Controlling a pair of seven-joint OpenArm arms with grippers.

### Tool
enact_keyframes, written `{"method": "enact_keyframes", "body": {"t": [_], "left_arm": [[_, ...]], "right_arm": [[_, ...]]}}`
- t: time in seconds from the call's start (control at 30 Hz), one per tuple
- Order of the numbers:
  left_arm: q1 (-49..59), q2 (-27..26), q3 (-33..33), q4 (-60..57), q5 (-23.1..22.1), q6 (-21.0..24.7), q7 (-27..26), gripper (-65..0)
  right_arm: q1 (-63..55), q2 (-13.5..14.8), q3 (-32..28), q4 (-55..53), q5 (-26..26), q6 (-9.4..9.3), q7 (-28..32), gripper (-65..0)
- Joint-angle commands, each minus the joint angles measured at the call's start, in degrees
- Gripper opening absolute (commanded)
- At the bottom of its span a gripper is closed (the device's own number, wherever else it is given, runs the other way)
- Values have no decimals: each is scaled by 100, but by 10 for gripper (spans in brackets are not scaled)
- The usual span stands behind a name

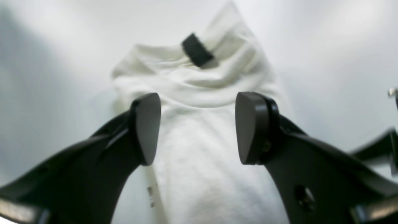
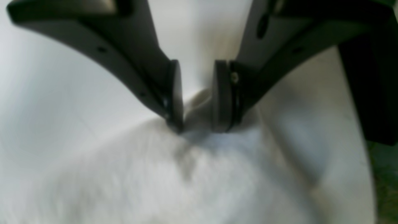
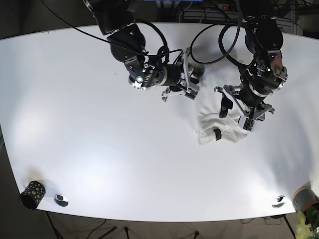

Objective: Fold the T-shirt properly
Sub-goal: 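Lift the bundle with the left gripper and carry it off the table edge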

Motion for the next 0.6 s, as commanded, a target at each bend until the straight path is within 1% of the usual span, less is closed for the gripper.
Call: {"method": "enact_keyframes", "body": {"t": [0.0, 0.1, 0.17, 0.27, 0.4, 0.47, 0.57], "left_arm": [[-78, -34, -98, 129, -18, 29, -150, -285], [-78, -25, -124, 129, -18, 38, -150, -229], [-78, -25, -107, 129, 8, 38, -150, -175], [-78, -8, -89, 111, 8, 47, -150, -133], [-78, 186, -89, 76, 17, 47, -158, -131], [-78, 203, -89, 41, 17, 47, -167, -129], [-87, 212, -72, -223, 17, 47, -264, -129]], "right_arm": [[106, -180, 29, 173, 94, 6, 137, -506], [124, -180, 152, 182, 94, 6, 137, -506], [124, -172, 363, 182, 94, 6, 137, -506], [133, -136, 610, 182, 94, 6, 137, -506], [229, 110, 803, 182, 103, 6, 137, -506], [282, 119, 944, 155, 103, 6, 137, -506], [317, 119, 1313, 146, 112, 6, 137, -506]]}}
